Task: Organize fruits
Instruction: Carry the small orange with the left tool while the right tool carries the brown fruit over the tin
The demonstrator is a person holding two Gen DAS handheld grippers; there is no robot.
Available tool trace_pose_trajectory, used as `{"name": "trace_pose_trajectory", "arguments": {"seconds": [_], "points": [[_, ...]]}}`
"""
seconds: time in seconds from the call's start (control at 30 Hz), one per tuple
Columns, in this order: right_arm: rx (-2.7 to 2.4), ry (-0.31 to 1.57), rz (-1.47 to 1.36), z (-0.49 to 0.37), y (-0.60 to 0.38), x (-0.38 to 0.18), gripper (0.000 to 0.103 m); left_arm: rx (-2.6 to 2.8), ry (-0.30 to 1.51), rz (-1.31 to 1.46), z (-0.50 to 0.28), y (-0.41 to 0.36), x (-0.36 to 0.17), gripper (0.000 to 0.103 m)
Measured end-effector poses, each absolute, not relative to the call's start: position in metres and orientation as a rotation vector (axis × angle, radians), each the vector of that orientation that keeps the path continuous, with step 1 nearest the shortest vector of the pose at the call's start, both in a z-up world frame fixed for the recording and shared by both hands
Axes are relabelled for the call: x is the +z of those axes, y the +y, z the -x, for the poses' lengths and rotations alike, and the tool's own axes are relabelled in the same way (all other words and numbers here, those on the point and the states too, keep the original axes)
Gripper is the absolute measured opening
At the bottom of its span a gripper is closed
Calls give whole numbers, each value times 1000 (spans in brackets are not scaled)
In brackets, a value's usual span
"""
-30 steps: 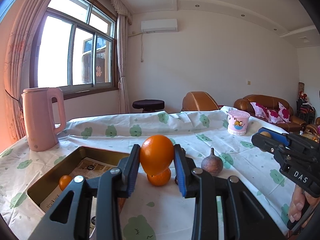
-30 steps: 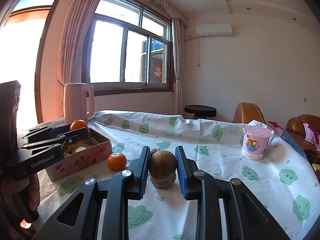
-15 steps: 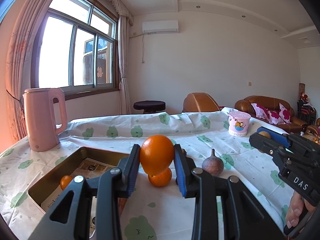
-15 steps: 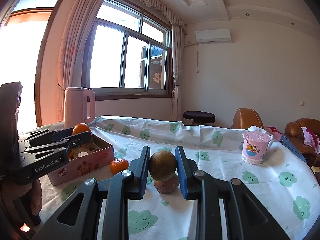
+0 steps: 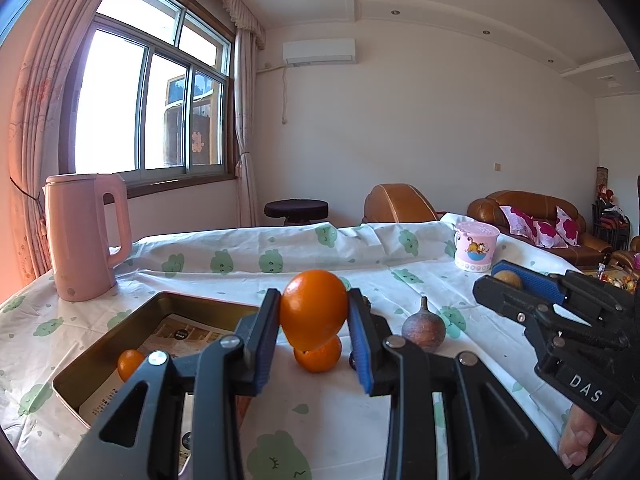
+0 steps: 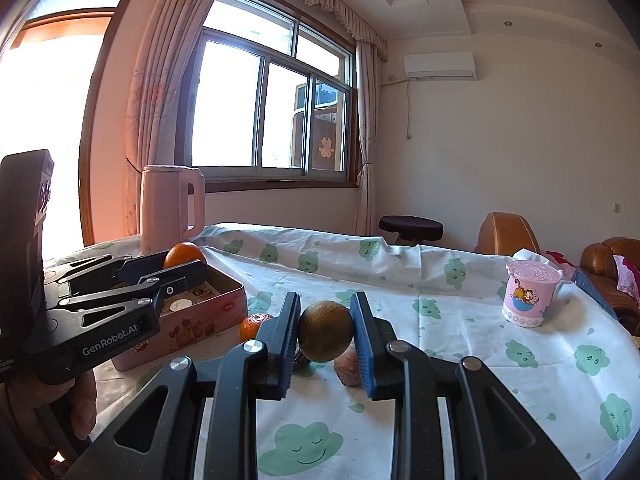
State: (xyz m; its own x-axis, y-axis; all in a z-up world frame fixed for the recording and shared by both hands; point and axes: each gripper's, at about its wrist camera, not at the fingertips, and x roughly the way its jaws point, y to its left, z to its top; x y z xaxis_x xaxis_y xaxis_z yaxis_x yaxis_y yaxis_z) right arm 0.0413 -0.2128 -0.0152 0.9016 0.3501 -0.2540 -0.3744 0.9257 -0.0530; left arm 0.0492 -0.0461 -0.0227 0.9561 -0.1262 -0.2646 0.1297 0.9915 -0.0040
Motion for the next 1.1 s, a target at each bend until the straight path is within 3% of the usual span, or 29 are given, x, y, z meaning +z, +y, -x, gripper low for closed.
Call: {"name": "trace_pose_trajectory", "arguments": {"seconds": [1.1], "points": [[553, 283, 166, -58, -121, -14, 28, -7, 348, 47, -52, 25, -26, 35]]}}
